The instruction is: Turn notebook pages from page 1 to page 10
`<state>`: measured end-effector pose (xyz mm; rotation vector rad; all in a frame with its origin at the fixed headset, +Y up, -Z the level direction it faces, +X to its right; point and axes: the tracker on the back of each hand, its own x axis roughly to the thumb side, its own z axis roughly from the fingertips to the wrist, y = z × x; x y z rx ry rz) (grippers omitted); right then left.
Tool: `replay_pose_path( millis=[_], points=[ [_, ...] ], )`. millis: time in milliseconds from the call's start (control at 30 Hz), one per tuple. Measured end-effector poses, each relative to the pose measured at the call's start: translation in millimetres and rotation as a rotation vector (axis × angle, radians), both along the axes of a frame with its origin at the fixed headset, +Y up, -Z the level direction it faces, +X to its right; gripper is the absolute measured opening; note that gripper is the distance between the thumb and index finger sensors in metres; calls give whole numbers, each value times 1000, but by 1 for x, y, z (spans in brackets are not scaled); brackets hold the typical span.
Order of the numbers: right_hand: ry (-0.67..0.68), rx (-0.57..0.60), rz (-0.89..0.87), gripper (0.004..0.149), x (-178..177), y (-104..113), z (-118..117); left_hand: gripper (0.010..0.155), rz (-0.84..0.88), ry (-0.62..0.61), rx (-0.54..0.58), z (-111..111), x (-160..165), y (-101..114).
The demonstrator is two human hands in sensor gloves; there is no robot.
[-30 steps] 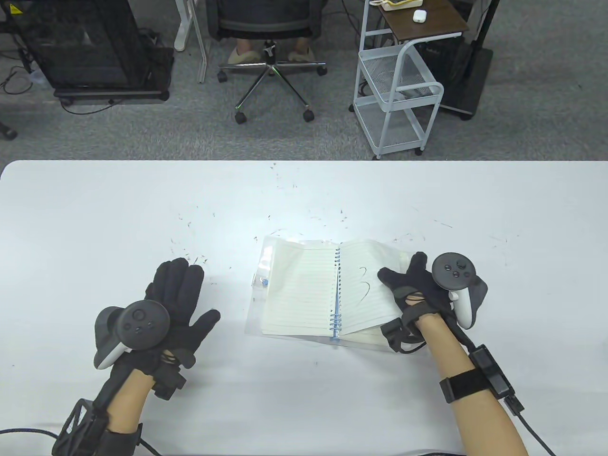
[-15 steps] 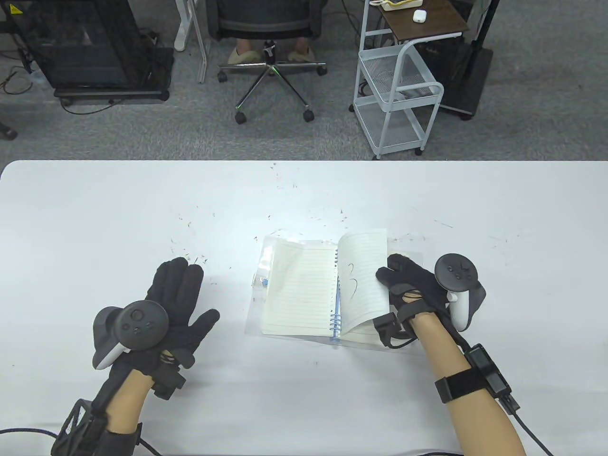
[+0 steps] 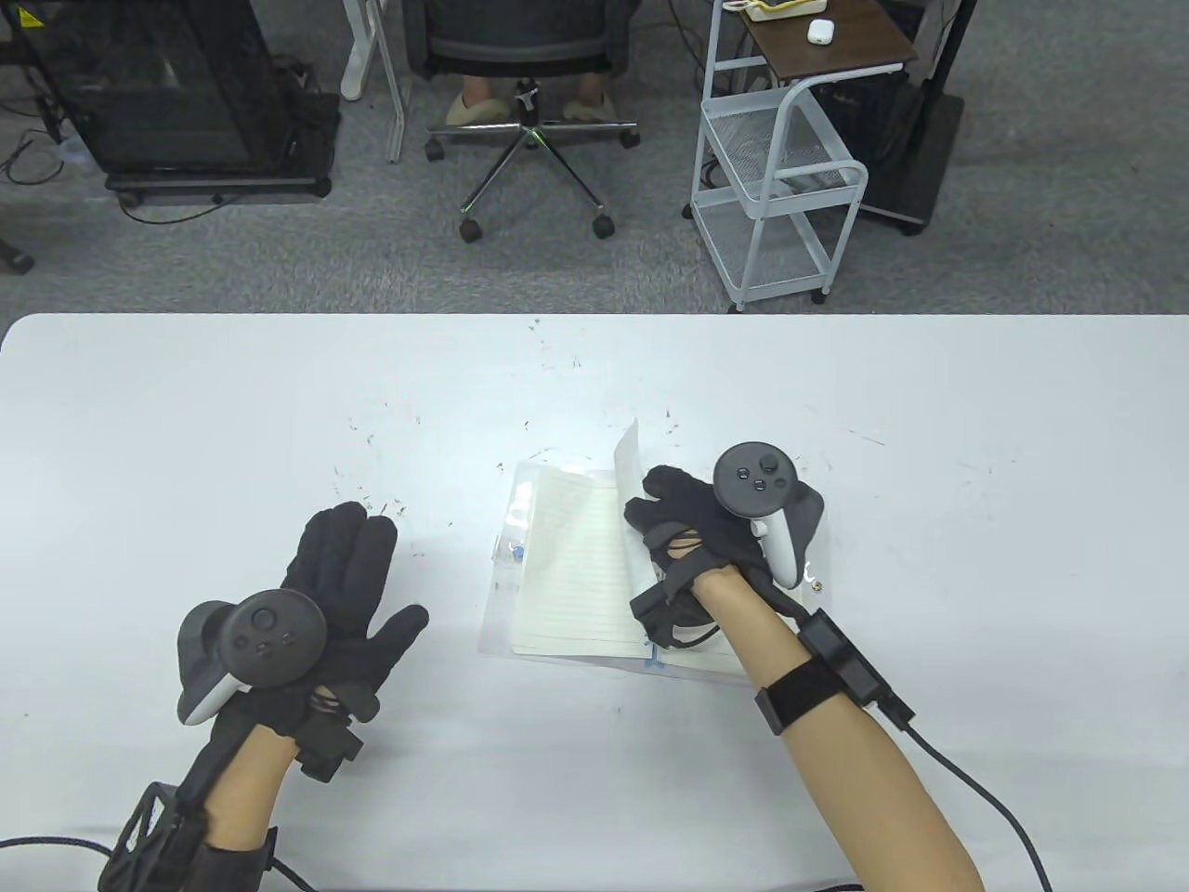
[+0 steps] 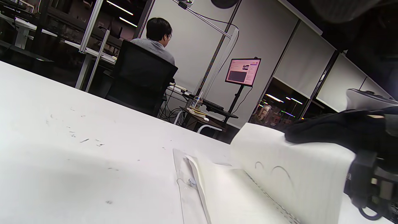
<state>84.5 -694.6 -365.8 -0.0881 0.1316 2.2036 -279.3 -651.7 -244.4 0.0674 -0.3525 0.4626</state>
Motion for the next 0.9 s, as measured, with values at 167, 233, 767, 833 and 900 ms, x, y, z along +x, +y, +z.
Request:
replay_pose_path(
  millis=[167, 233, 767, 833, 900],
  points=[
    [41, -55, 82, 58, -34, -13, -12, 88, 5, -4, 7, 0, 0, 1],
    [59, -73, 114, 58, -44, -19, -15, 88, 5, -6, 8, 0, 0, 1],
    [148, -189, 277, 60, -86, -63, -28, 88, -8, -13, -8, 0, 2, 0],
    [151, -189, 260, 60, -86, -64, -27, 88, -9, -13, -10, 0, 2, -1],
    [166, -187, 231, 62, -84, -64, -27, 88, -10, -12, -12, 0, 2, -1]
  ],
)
